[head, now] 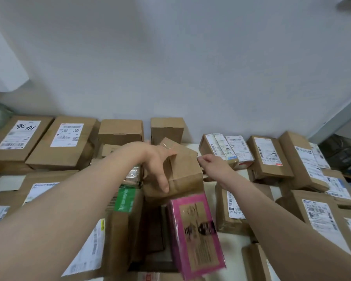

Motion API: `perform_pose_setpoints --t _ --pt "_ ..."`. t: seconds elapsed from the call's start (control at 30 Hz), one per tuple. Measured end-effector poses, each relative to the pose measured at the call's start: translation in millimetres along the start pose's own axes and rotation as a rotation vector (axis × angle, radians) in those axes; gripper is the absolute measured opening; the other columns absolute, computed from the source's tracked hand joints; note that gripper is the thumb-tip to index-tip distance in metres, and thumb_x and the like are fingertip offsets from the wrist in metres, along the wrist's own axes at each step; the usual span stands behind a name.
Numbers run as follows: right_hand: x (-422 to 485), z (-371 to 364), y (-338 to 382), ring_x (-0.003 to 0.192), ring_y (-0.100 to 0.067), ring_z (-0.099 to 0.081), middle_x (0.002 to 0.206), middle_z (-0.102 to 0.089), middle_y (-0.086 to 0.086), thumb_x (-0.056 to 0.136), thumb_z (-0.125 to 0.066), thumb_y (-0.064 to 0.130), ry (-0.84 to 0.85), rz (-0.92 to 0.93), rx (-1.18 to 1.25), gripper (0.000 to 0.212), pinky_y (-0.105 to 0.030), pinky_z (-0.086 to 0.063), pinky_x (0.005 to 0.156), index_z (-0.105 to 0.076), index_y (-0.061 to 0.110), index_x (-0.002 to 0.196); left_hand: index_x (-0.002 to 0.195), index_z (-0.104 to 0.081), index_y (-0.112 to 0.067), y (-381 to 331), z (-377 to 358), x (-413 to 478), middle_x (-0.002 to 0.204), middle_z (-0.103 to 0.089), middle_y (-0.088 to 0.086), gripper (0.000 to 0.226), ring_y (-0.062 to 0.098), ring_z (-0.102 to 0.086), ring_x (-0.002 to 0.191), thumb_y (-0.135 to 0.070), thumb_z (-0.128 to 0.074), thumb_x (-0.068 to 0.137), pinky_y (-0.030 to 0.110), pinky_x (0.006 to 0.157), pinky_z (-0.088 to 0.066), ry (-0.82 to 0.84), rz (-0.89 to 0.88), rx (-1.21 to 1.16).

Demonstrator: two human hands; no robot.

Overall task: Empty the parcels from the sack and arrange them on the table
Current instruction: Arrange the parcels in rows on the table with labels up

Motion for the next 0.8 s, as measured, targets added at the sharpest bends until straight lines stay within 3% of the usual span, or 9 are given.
perform_pose_setpoints --t 0.17,0.23,0.3,0.37,0.43,0.5,0.63,0.7,0.8 --pt "-11 7 -3 0.080 -0.015 -0.058 0.099 -0.063 -0.001 0.098 -0.049 0.035 0.086 -0.054 -0.162 0.028 -0.034 -0.054 0.071 -0.063 0.013 0.108 0.152 -0.029 -0.025 -15 -9 -13 0.154 -0.033 -0.005 0.083 0.020 -0.030 0.142 -0.065 -0.056 0.084 0.035 0.117 -0.025 0.224 -0.002 -0.096" --pt "-10 12 -2 0.085 -0.016 -0.059 0.109 -0.063 -0.005 0.098 -0.051 0.032 0.073 -0.054 -0.179 0.027 -0.033 -0.052 0.071 -0.061 0.014 0.114 0.144 -0.045 -0.023 -18 -11 -14 0.139 -0.042 -0.013 0.072 0.014 -0.034 0.137 -0.069 -0.036 0.090 0.031 0.113 -0.025 0.248 -0.005 -0.143" --pt "-4 13 0 0.089 -0.018 -0.059 0.116 -0.062 -0.010 0.096 -0.054 0.031 0.048 -0.036 -0.211 0.029 -0.034 -0.053 0.075 -0.060 0.012 0.118 0.129 -0.062 -0.024 -17 -9 -12 0.121 -0.056 -0.011 0.061 0.010 -0.047 0.120 -0.064 -0.031 0.095 0.023 0.095 -0.032 0.141 -0.008 -0.107" --pt "8 11 2 0.101 -0.021 -0.059 0.126 -0.058 -0.009 0.092 -0.059 0.036 0.008 0.005 -0.304 0.043 -0.037 -0.053 0.087 -0.055 0.013 0.128 0.115 -0.071 -0.027 -9 -5 -2 0.100 -0.060 -0.009 0.040 0.010 -0.055 0.099 -0.049 -0.040 0.101 0.022 0.077 -0.036 -0.120 0.002 -0.053" --pt "20 6 8 0.118 -0.025 -0.053 0.139 -0.048 -0.005 0.086 -0.065 0.042 -0.034 0.050 -0.393 0.062 -0.044 -0.050 0.096 -0.043 0.019 0.140 0.112 -0.069 -0.034 6 1 13 0.105 -0.065 -0.009 0.024 0.016 -0.060 0.101 -0.038 -0.051 0.097 0.026 0.076 -0.046 -0.425 0.075 -0.135" --pt "32 -5 14 0.132 -0.029 -0.040 0.149 -0.036 -0.006 0.082 -0.070 0.045 -0.047 0.104 -0.461 0.079 -0.048 -0.042 0.105 -0.032 0.020 0.147 0.121 -0.062 -0.035 20 6 26 0.124 -0.060 -0.003 0.029 0.021 -0.054 0.115 -0.032 -0.055 0.094 0.034 0.089 -0.048 -0.615 0.164 -0.194" --pt "44 -37 11 0.146 -0.034 -0.014 0.159 -0.010 -0.007 0.070 -0.077 0.057 0.092 0.051 -0.606 0.118 -0.045 -0.021 0.118 -0.004 0.018 0.155 0.145 -0.041 -0.024 34 16 54 0.143 -0.041 0.009 0.056 0.028 -0.033 0.135 -0.033 -0.059 0.092 0.041 0.105 -0.039 -0.698 0.223 -0.125" --pt "48 -49 1 0.144 -0.033 -0.019 0.154 -0.018 -0.009 0.067 -0.079 0.057 0.110 0.064 -0.624 0.121 -0.043 -0.024 0.117 -0.006 0.013 0.153 0.149 -0.035 -0.020 36 19 68 0.147 -0.035 0.011 0.064 0.029 -0.028 0.137 -0.032 -0.061 0.092 0.042 0.108 -0.037 -0.708 0.213 -0.148" --pt "49 -52 -8 0.131 -0.028 -0.038 0.139 -0.029 -0.007 0.068 -0.080 0.047 0.072 0.065 -0.513 0.102 -0.042 -0.040 0.106 -0.022 0.011 0.144 0.150 -0.028 -0.015 41 20 90 0.152 -0.026 0.011 0.069 0.029 -0.022 0.141 -0.028 -0.062 0.092 0.043 0.110 -0.034 -0.654 0.240 -0.215"
Point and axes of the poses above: each hand's wrist, its own x-axis towards the middle knuckle, its own z-axis out of the back of the hand, y = z × x, the point moved 2 cm from there along x, towards the middle knuckle
